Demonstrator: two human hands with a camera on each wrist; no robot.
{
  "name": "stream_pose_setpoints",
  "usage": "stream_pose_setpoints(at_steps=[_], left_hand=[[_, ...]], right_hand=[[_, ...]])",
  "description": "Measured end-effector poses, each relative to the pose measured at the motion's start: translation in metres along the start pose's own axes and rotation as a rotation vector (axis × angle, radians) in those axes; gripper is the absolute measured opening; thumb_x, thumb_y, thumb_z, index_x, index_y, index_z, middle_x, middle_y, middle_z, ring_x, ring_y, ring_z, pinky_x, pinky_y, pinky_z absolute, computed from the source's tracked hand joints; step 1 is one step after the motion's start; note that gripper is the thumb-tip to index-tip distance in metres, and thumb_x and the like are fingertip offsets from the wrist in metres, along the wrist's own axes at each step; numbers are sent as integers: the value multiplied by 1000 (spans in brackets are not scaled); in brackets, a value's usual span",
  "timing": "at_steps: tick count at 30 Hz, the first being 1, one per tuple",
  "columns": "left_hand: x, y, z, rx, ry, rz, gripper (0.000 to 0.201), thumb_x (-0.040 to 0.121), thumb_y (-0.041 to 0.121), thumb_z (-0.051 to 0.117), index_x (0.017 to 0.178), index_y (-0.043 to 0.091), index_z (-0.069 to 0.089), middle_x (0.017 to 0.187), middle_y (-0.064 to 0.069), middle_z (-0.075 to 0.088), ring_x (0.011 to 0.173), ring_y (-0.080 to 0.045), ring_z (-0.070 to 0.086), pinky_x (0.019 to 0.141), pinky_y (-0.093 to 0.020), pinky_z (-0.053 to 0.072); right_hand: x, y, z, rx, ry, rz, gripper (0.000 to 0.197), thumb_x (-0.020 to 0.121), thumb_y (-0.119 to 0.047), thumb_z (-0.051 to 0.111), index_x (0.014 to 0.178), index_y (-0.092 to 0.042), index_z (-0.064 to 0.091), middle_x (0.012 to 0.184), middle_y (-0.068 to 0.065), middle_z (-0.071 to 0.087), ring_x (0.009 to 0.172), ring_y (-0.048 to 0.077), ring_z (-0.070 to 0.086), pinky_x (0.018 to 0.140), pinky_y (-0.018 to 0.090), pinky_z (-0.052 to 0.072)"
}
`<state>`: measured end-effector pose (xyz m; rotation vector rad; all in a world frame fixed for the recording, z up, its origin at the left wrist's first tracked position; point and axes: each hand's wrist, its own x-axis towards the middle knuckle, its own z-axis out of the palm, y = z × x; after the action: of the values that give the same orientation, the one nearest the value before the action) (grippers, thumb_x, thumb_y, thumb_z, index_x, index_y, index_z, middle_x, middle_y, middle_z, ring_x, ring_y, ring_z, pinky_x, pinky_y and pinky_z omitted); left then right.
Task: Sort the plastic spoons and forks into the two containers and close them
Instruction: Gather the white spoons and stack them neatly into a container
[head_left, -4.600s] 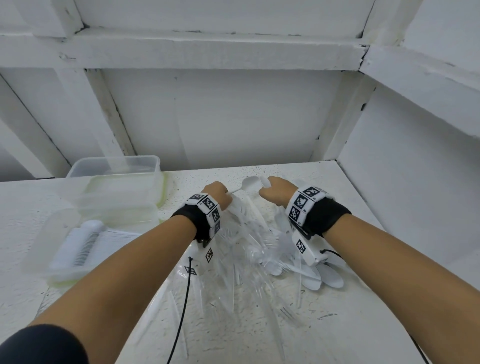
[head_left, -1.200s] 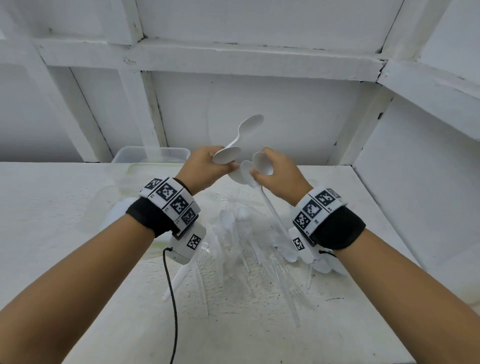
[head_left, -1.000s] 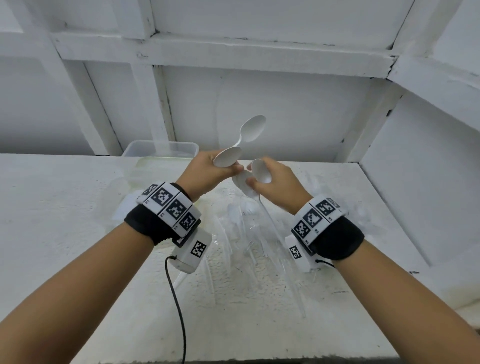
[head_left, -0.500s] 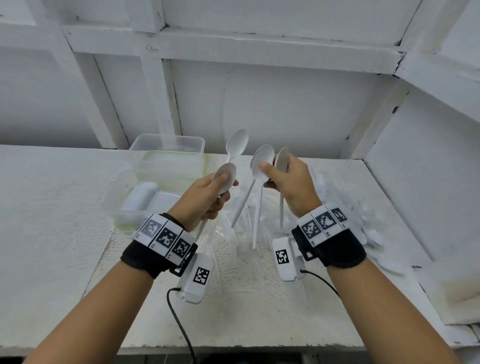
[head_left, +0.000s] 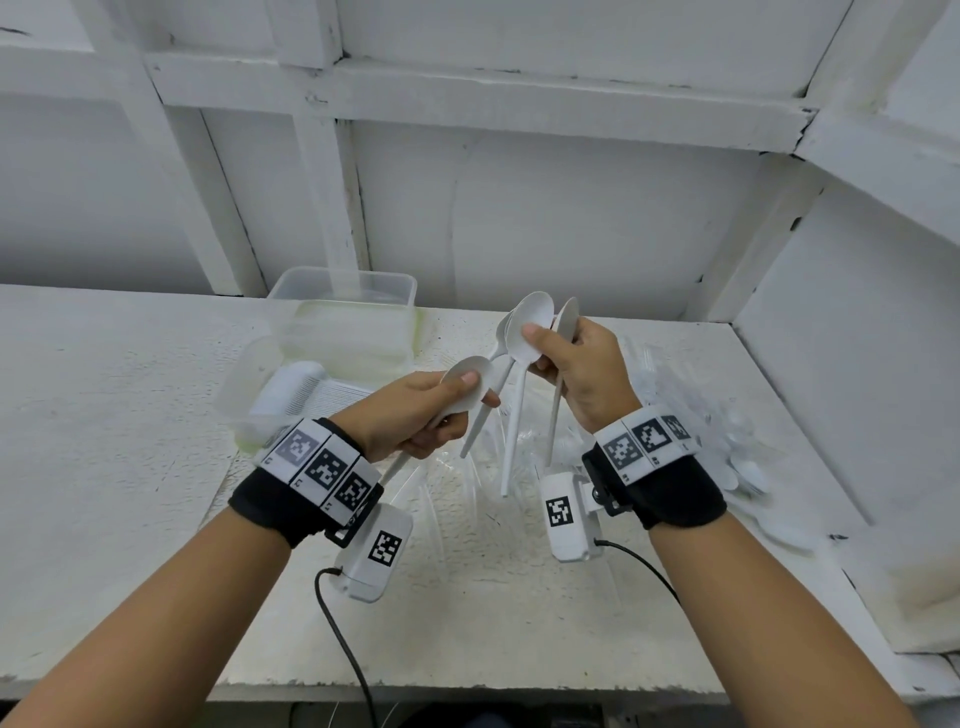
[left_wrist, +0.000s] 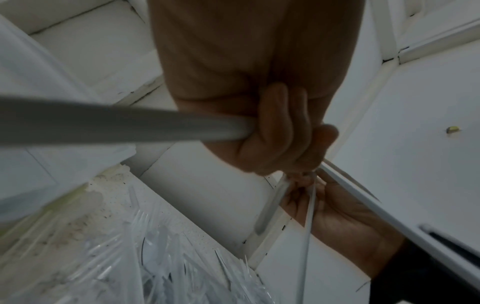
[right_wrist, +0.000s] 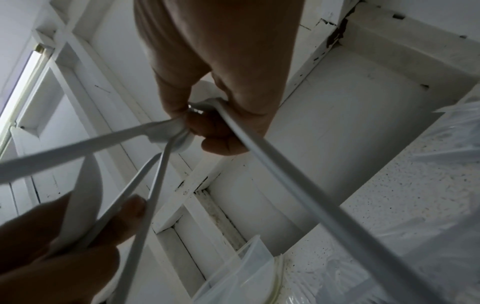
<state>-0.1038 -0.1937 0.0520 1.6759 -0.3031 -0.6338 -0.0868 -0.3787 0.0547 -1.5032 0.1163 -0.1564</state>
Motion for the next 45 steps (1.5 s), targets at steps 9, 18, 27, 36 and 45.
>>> stream_pose_setpoints(at_steps=[9, 18, 27, 36, 45], left_hand=[[0, -8, -16, -51, 309, -50, 25, 101, 29, 34, 96, 14, 53, 66, -1, 52, 43, -9, 35, 41, -18, 29], [10, 3, 2, -244, 275, 45, 23, 101, 20, 34, 105, 15, 56, 92, -8, 64, 83, -22, 64, 72, -32, 53], [1, -2, 26, -322, 23, 22, 26, 98, 37, 39, 99, 13, 50, 66, -6, 55, 56, -18, 56, 58, -30, 53], [6, -16, 27, -316, 163, -27, 12, 99, 12, 36, 102, 17, 47, 61, -1, 52, 49, -11, 42, 50, -23, 35], [16, -15, 37, -399, 242, -53, 34, 99, 44, 33, 101, 16, 52, 64, 2, 45, 55, -9, 37, 55, -23, 31]], right_hand=[[7, -5, -17, 33, 176, -50, 21, 86, -8, 63, 69, -12, 52, 61, 2, 46, 53, 10, 46, 62, 25, 51], [-19, -1, 9, -281, -76, -119, 27, 85, -11, 65, 65, -12, 47, 61, 0, 45, 55, 13, 44, 53, 24, 44], [-31, 13, 16, -283, -92, -165, 29, 85, -15, 66, 65, -20, 46, 53, -15, 47, 50, 0, 40, 52, 18, 36], [-33, 18, 9, -290, -142, -7, 20, 97, -41, 42, 106, -23, 43, 83, -6, 45, 66, 7, 43, 59, 19, 35], [-34, 30, 15, -208, 62, -127, 11, 91, -20, 59, 82, -22, 53, 77, 1, 59, 70, 12, 55, 69, 31, 50]])
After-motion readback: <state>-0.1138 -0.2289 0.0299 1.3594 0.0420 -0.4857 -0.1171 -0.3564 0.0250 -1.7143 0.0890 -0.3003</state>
